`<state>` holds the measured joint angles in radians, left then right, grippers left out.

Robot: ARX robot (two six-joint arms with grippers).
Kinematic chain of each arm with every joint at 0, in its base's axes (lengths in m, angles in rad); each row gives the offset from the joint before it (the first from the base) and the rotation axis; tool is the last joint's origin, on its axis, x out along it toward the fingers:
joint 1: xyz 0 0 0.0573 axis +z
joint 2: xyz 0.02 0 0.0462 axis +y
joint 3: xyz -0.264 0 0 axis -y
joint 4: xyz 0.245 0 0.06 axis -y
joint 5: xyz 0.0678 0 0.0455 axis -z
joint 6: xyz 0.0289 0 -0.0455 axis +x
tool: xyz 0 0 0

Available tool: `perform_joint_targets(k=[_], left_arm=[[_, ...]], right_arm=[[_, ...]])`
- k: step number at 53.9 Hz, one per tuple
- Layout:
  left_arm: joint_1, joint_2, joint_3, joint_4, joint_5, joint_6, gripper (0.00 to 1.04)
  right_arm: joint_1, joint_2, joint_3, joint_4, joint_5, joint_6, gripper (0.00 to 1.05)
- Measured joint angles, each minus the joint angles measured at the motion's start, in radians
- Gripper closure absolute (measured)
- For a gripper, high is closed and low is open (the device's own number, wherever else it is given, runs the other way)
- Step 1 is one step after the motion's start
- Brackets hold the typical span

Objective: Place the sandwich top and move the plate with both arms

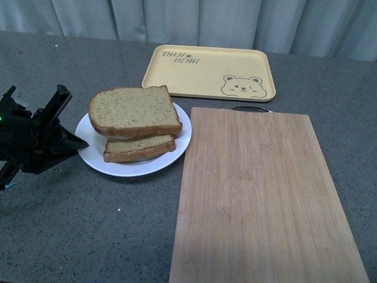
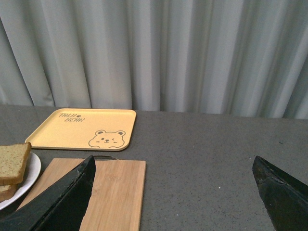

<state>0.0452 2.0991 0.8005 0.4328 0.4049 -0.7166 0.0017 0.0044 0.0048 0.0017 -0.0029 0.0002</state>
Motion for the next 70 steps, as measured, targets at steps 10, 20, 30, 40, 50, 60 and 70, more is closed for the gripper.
perform_joint_targets(k=[10, 20, 30, 40, 50, 60, 70], left_arm=[[0.023, 0.007, -0.035, 0.086, 0.043, -0.028, 1.00], [0.053, 0.008, -0.110, 0.251, 0.107, -0.097, 1.01], [0.084, 0.008, -0.169, 0.442, 0.154, -0.209, 1.01], [0.090, 0.016, -0.211, 0.632, 0.195, -0.313, 1.01], [0.082, 0.021, -0.205, 0.764, 0.203, -0.438, 1.01], [-0.001, 0.037, -0.083, 0.716, 0.105, -0.541, 1.01], [-0.097, 0.101, 0.084, 0.640, 0.029, -0.598, 1.01]], right_arm=[[0.000, 0.000, 0.000, 0.000, 0.000, 0.000, 0.09], [0.000, 0.000, 0.000, 0.000, 0.000, 0.000, 0.09], [0.000, 0.000, 0.000, 0.000, 0.000, 0.000, 0.09], [0.000, 0.000, 0.000, 0.000, 0.000, 0.000, 0.09], [0.000, 0.000, 0.000, 0.000, 0.000, 0.000, 0.09], [0.000, 0.000, 0.000, 0.000, 0.000, 0.000, 0.09], [0.000, 0.000, 0.000, 0.000, 0.000, 0.000, 0.09]])
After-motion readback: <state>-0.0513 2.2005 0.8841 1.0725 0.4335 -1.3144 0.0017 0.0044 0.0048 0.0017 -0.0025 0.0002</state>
